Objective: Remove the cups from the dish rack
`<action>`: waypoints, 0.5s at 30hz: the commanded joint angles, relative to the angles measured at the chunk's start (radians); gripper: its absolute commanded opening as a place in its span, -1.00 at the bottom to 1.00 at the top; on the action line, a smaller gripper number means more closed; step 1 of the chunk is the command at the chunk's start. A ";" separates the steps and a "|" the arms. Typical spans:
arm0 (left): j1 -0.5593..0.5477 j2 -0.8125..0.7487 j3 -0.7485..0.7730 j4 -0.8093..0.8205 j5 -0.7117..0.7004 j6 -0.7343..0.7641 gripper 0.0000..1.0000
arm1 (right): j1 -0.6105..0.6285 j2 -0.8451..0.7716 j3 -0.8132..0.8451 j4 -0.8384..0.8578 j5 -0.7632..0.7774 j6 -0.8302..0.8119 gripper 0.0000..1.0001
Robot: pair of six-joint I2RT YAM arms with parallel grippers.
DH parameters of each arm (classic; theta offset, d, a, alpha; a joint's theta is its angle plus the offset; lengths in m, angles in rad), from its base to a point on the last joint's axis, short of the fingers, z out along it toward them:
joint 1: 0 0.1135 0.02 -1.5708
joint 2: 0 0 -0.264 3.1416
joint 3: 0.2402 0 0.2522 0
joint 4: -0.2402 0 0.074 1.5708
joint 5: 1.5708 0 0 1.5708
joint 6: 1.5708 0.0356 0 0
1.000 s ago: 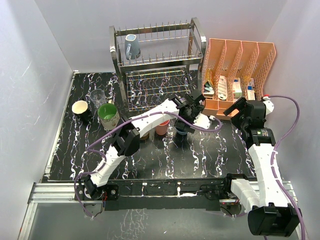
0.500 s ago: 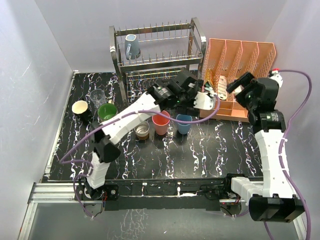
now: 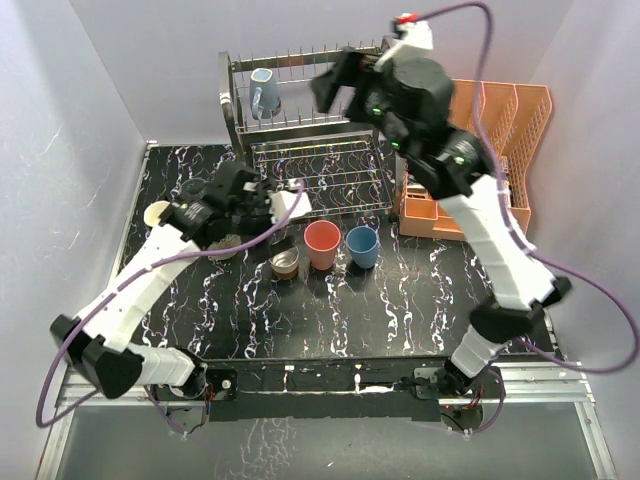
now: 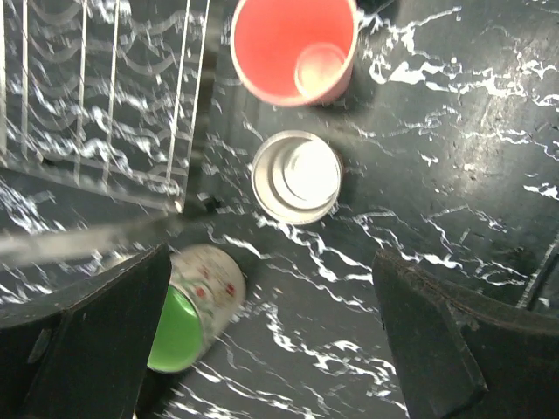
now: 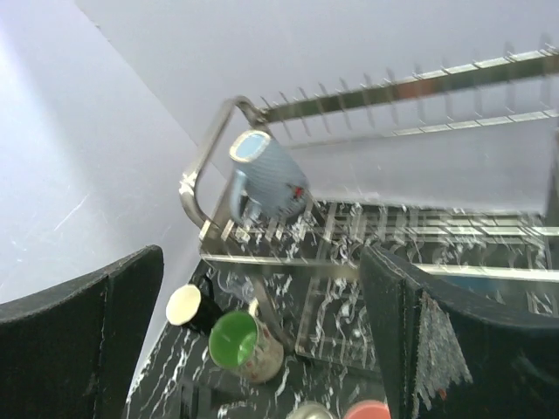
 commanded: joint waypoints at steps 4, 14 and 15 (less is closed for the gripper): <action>0.193 -0.245 -0.252 -0.027 0.130 -0.087 0.92 | 0.167 0.319 0.323 0.057 0.131 -0.236 0.96; 0.231 -0.294 -0.256 0.116 0.047 -0.169 0.88 | 0.184 0.412 0.310 0.226 0.205 -0.322 0.96; 0.231 -0.273 -0.203 0.142 0.035 -0.186 0.87 | 0.182 0.388 0.278 0.240 0.212 -0.323 0.96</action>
